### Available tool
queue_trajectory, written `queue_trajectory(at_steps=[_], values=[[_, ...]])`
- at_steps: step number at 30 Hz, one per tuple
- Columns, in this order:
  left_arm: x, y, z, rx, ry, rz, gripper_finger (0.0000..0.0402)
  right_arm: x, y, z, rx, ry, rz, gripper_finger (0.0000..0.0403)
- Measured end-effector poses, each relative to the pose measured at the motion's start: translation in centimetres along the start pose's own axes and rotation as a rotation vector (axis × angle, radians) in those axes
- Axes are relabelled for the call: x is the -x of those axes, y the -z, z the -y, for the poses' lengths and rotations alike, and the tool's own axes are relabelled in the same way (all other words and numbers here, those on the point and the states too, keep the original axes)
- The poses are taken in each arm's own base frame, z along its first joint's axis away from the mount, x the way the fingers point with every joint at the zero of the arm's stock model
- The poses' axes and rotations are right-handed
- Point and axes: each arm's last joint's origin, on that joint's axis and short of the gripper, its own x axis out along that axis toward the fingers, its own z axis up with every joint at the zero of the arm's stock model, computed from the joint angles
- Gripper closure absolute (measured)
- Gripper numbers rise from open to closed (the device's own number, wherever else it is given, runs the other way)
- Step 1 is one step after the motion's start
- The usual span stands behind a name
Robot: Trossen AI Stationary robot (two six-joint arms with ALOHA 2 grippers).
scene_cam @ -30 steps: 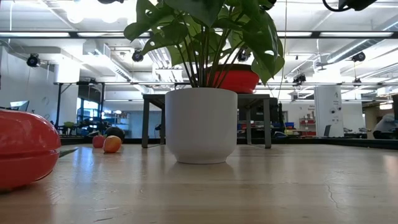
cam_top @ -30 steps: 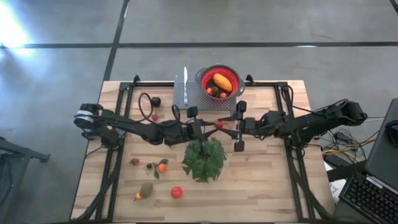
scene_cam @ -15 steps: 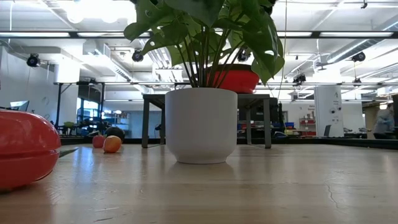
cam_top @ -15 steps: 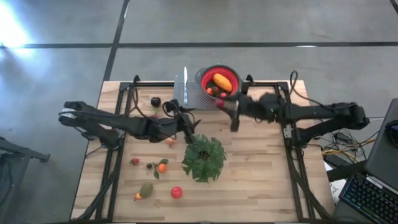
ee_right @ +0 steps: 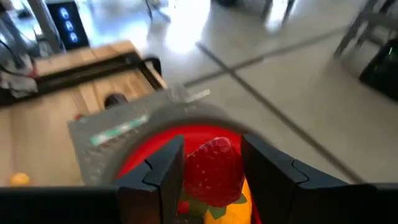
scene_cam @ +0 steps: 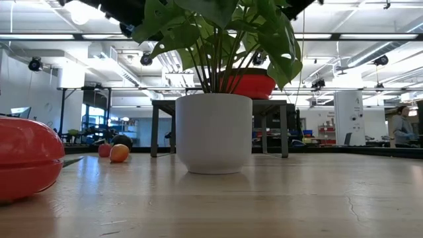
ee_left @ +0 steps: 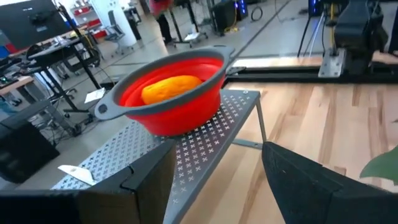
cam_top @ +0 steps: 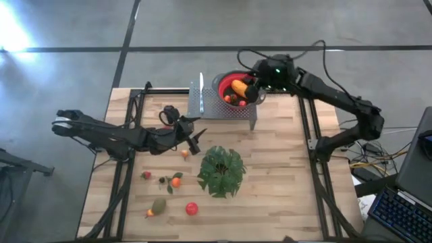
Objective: Pick & Place Fruit
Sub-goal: Put the red strawberry into the red strainer bowl on the shelf, then put the tangerine into the red strainer bowl on the shelf
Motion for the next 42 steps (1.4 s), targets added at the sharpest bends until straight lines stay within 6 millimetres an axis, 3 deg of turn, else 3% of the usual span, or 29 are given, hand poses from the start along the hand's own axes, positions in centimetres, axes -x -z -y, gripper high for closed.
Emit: queue_trajectory(at_steps=[7,16,24,42], values=[[0.6,1.6,-0.4,0.004,0.005,-0.003,0.0156,-4.6,1.0,1.8,-0.021,0.029,-0.172,0.0266],[1.5,1.8,-1.3,0.024,0.004,0.013,0.0156,-7.9,2.5,2.7,-0.035,0.047,-0.295,0.0257],[1.6,1.9,-1.3,0.031,0.005,0.013,0.0156,-8.2,2.8,3.0,-0.037,0.054,-0.319,0.0265],[1.6,1.9,-1.3,0.034,0.006,0.013,0.0156,-7.9,3.0,3.0,-0.026,0.052,-0.337,0.018]])
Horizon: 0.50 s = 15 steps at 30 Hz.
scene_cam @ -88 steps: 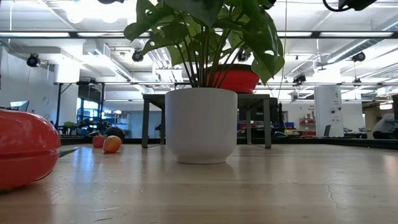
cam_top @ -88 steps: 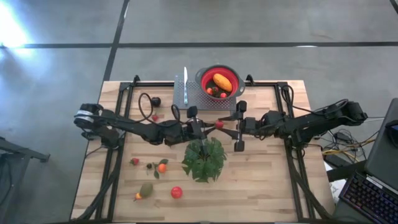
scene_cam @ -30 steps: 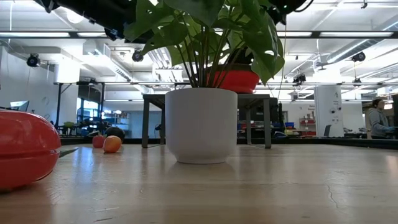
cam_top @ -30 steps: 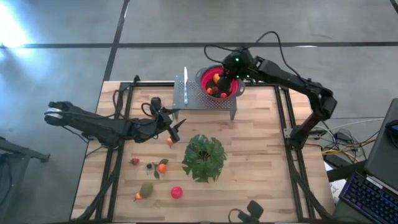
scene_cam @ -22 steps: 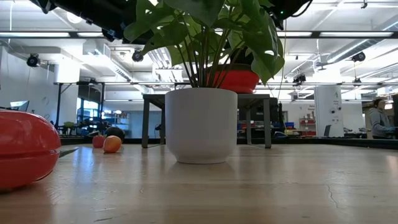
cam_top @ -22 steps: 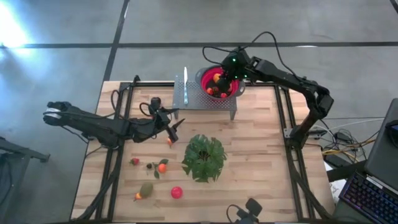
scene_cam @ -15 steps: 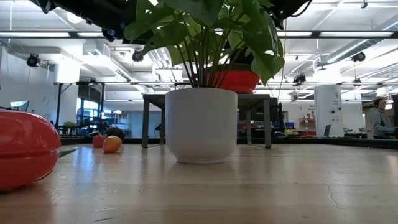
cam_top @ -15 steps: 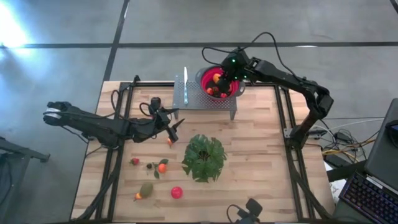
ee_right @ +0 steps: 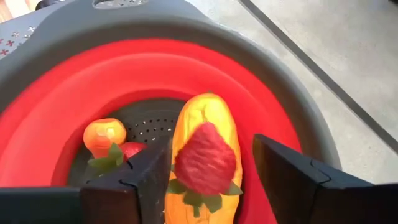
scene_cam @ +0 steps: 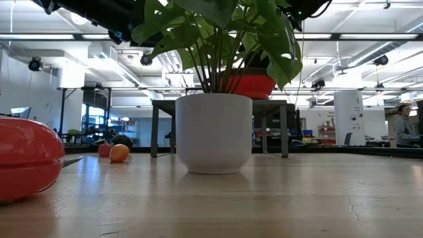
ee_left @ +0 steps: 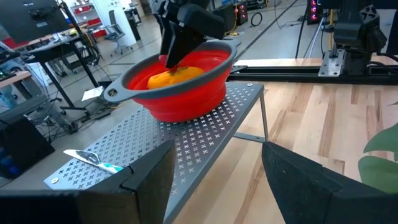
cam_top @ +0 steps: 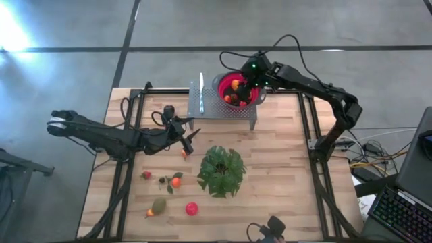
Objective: Pick & Place Fruit
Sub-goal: Put the tangerine into the red strainer bowl on the shelf
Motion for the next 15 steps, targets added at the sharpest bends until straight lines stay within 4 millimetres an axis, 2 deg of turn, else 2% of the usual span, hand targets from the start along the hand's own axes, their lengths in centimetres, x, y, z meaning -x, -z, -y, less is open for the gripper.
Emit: queue_trajectory(at_steps=[7,15], values=[[0.0,0.0,0.0,0.0,0.0,0.0,0.0156,1.5,-0.6,0.0,0.017,-0.001,0.034,0.0146],[0.0,0.0,0.0,-0.004,0.0,-0.003,0.0156,5.6,-1.3,-1.2,0.042,-0.029,0.125,0.0144]])
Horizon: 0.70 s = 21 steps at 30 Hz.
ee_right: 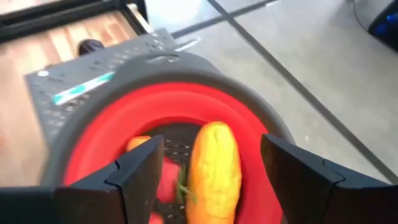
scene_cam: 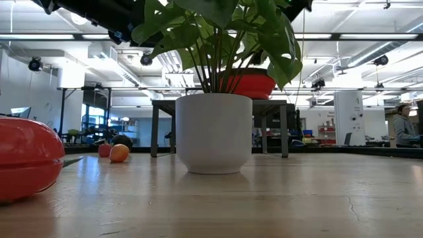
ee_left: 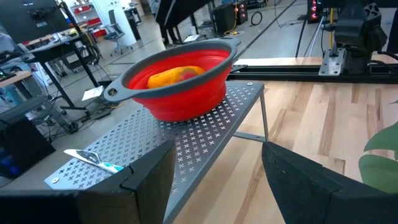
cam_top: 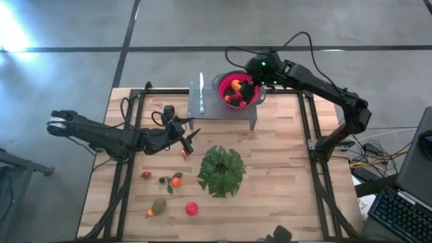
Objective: Pick & Place Fruit
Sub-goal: Put the tangerine into the red strainer bowl on the shelf
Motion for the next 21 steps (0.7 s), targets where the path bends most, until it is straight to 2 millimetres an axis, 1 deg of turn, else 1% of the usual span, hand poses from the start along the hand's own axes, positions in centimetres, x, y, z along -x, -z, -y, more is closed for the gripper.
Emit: queue_trajectory(at_steps=[5,10,17,21], values=[[0.0,0.2,0.0,-0.014,0.0,-0.013,0.0156,2.8,-0.2,-1.3,0.026,-0.034,0.041,0.0166],[0.0,0.2,0.0,-0.02,0.0,-0.014,0.0156,5.6,0.1,-2.7,0.06,-0.079,0.043,0.0185],[0.0,0.6,0.0,-0.06,0.004,-0.054,0.0156,8.9,1.6,-4.0,0.073,-0.122,-0.026,0.0204],[0.2,1.2,-0.1,-0.138,0.03,-0.14,0.0156,10.2,2.6,-4.2,0.068,-0.136,-0.079,0.0213]])
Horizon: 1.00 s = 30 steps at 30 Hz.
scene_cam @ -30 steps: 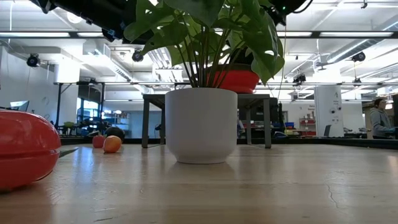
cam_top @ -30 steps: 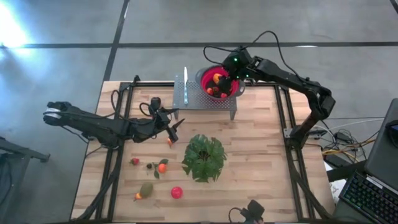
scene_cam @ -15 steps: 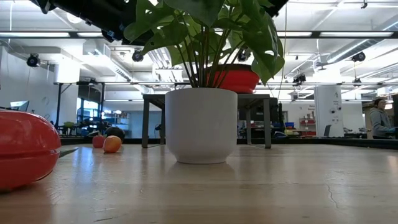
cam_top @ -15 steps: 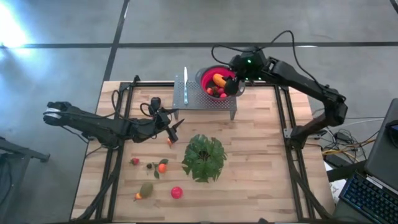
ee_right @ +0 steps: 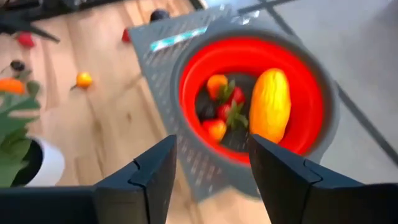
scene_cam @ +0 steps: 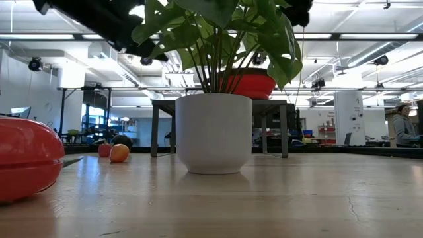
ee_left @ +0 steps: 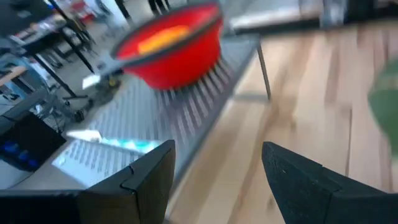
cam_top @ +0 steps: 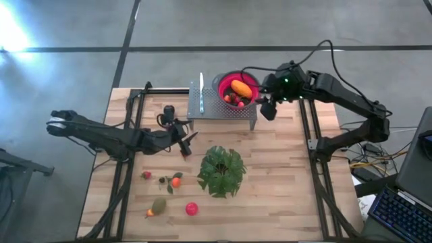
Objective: Pick & Place Fruit
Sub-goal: Put the tangerine into the red strainer bowl on the shelf
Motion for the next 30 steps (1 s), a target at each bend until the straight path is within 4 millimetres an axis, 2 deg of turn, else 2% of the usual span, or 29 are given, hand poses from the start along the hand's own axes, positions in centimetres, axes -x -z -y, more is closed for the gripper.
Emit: queue_trajectory(at_steps=[6,12,18,24,30], values=[[1.3,-0.1,0.0,-0.074,0.096,-0.196,0.0156,1.0,1.0,0.0,-0.018,-0.002,-0.015,0.0225],[3.2,-0.5,0.5,-0.066,0.245,-0.319,0.0156,1.0,2.0,0.0,-0.017,0.002,-0.031,0.0233],[5.0,-0.1,2.2,-0.1,0.483,-0.37,0.0156,0.5,2.4,0.1,-0.013,0.029,-0.052,0.023],[6.6,0.5,4.0,-0.122,0.548,-0.393,0.0156,0.1,2.8,0.1,-0.009,0.055,-0.068,0.0214],[6.8,1.6,6.3,-0.167,0.561,-0.452,0.0156,-0.1,2.9,0.1,-0.01,0.056,-0.073,0.0204]])
